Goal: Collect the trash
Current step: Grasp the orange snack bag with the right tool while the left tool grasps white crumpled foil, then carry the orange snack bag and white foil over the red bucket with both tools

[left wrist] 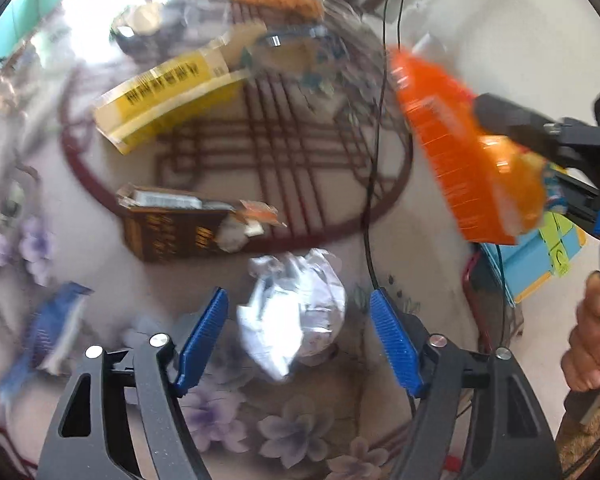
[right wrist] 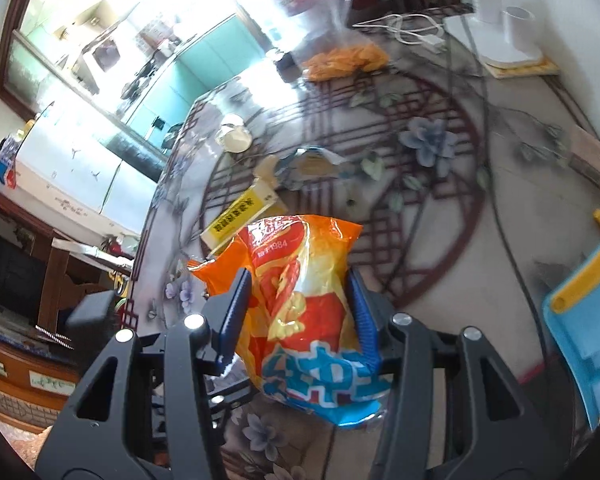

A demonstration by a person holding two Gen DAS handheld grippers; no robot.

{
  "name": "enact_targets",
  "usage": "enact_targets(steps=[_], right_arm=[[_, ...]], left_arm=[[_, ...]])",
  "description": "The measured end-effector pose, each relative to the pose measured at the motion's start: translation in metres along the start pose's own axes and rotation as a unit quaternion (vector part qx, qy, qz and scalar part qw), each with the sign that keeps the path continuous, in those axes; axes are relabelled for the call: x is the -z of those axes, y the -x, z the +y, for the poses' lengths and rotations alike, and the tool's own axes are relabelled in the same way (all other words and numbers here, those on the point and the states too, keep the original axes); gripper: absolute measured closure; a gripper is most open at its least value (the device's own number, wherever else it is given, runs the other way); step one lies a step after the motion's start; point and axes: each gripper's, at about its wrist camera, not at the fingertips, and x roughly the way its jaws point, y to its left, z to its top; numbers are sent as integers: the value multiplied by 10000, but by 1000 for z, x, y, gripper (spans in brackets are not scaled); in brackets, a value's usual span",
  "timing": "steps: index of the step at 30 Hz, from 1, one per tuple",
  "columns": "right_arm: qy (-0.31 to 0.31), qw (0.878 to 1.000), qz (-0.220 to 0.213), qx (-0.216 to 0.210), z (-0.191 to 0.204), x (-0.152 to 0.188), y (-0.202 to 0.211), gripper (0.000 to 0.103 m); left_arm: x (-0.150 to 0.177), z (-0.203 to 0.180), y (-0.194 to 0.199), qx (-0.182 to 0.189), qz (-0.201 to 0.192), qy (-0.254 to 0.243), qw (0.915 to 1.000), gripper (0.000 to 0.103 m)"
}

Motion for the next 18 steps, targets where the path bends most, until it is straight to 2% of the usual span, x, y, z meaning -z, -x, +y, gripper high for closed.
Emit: enact_targets(steps=[1, 5, 9, 13, 18], right_arm=[[-50, 10000, -15, 14, -3, 1, 2, 55], [-195, 9998, -48, -5, -8, 9, 9, 55], [-87, 9999, -17, -139, 5, 10, 4, 55], [116, 9994, 22, -313, 31, 6, -7, 55], [555, 9963, 210, -627, 81, 4, -30, 55]], left_arm=[[1, -1, -4, -9, 62, -24, 10000, 56], [2, -7, 5, 35, -67, -126, 9999, 60], [1, -7, 56, 48, -719, -124, 9973, 60], [1, 4, 113, -234, -1442, -46, 9893, 60], [7, 38, 164, -586, -2024, 346, 9769, 60]])
